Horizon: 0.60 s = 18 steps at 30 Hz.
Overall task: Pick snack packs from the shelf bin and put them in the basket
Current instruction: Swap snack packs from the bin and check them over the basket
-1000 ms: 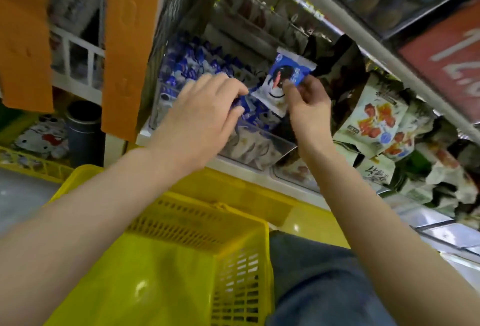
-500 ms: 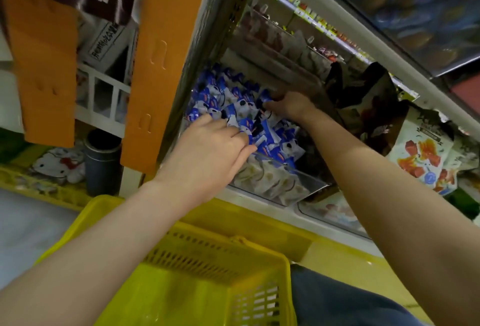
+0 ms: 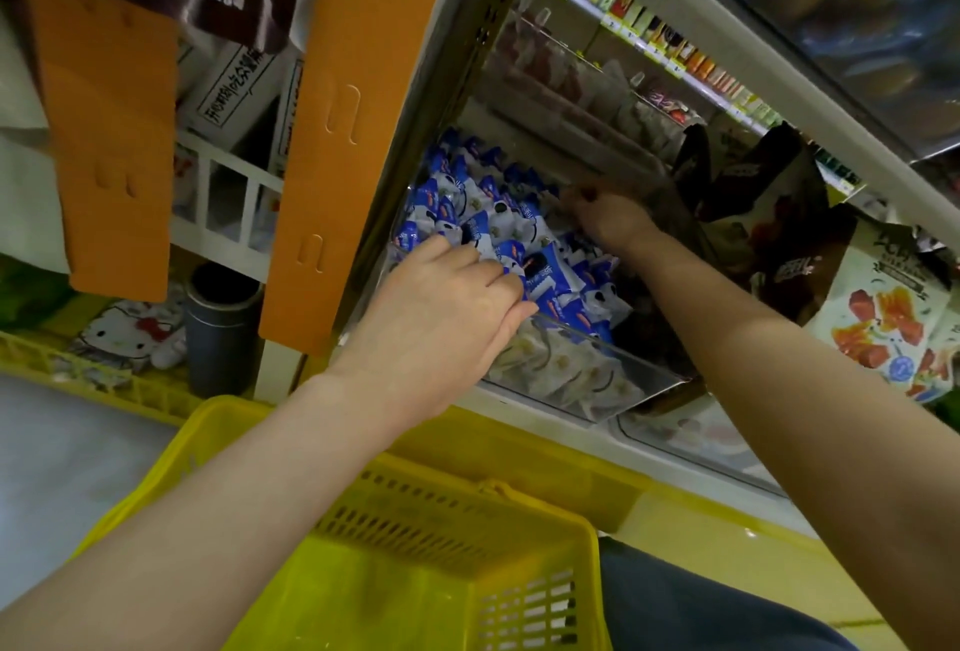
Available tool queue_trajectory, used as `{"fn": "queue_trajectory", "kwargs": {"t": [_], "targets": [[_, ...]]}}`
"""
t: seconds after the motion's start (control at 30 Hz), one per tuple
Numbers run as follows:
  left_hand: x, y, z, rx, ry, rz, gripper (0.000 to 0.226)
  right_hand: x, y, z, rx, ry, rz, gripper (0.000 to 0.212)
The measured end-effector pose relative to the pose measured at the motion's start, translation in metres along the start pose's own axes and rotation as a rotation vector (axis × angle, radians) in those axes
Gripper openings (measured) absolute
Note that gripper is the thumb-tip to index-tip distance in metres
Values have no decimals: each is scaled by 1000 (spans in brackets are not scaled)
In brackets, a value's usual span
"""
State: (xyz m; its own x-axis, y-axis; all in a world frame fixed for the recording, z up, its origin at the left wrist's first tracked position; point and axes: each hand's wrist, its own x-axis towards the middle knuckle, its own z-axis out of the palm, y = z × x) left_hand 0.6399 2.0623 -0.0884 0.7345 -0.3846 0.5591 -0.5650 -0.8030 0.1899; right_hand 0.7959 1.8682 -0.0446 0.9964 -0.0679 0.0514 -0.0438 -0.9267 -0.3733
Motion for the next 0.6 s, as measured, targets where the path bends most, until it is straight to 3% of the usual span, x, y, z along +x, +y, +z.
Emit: {"fn": "queue_trajectory", "kwargs": {"t": [0.17, 0.43, 0.53, 0.6], "targets": [[0, -1, 1, 8, 9, 15, 45, 3, 8, 1, -310, -162, 151, 34], [0, -1, -2, 2, -6, 23, 42, 7, 12, 13, 92, -103, 258, 59], [0, -1, -3, 15, -23, 33, 43, 5, 13, 12, 123, -76, 290, 53], [0, -2, -4, 13, -41, 41, 43, 0, 11, 11, 84, -5, 228, 36]]}}
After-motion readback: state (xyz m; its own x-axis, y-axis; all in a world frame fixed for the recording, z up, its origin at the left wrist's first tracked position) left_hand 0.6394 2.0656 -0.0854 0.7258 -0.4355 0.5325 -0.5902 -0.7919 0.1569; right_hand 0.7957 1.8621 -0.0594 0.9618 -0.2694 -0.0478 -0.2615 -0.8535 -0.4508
